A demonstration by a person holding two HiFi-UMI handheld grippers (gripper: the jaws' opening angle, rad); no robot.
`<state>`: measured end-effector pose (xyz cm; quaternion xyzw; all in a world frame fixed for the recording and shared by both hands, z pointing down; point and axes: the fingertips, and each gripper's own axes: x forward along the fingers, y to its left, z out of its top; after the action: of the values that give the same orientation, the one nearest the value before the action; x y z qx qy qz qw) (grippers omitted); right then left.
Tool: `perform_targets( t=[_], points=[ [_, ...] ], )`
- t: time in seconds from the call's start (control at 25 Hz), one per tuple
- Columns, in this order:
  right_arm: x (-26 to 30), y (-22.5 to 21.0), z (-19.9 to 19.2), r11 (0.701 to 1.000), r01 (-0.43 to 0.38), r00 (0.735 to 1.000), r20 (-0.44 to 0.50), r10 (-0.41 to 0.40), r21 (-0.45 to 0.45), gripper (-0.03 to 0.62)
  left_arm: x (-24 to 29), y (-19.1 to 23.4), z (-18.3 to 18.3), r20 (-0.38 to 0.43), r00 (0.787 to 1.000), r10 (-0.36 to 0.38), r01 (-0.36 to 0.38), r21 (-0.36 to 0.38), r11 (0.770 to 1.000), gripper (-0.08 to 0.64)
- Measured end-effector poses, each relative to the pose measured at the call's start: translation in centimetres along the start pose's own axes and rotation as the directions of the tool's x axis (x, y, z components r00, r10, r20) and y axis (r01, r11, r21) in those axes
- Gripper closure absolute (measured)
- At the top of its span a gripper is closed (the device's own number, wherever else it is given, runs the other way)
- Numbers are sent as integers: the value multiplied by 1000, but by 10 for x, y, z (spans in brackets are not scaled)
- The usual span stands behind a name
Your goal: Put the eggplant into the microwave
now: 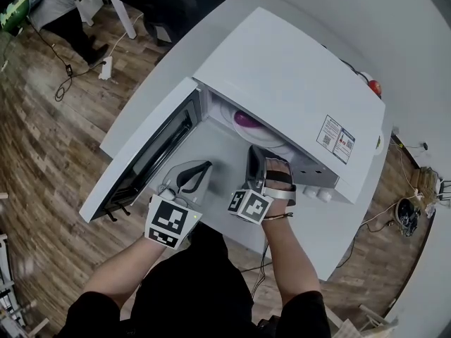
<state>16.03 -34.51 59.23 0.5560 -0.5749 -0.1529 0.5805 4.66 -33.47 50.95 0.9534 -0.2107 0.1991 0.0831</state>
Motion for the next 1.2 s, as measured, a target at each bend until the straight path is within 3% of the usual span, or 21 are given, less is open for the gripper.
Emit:
perform_targets(
  t=[0.32, 0.84, 1.08, 1.2],
  points=[
    [8, -7, -1, 999, 3, 1000, -7, -3, 32, 558, 2, 6, -3, -9, 1000, 17, -17, -11, 1000, 551],
    [17, -27, 2, 983, 1, 1000, 14, -3, 182, 558, -5, 16, 5, 8, 999, 51, -51, -22, 998, 551],
    [-32, -39, 18, 940, -68, 995, 87, 41, 336, 558, -38, 6, 20, 42, 998, 46, -44, -45, 998, 551],
    [-66, -40, 23, 924, -91, 993, 108, 54, 370, 558, -59, -5, 28, 59, 998, 33, -31, -43, 999, 552]
  ],
)
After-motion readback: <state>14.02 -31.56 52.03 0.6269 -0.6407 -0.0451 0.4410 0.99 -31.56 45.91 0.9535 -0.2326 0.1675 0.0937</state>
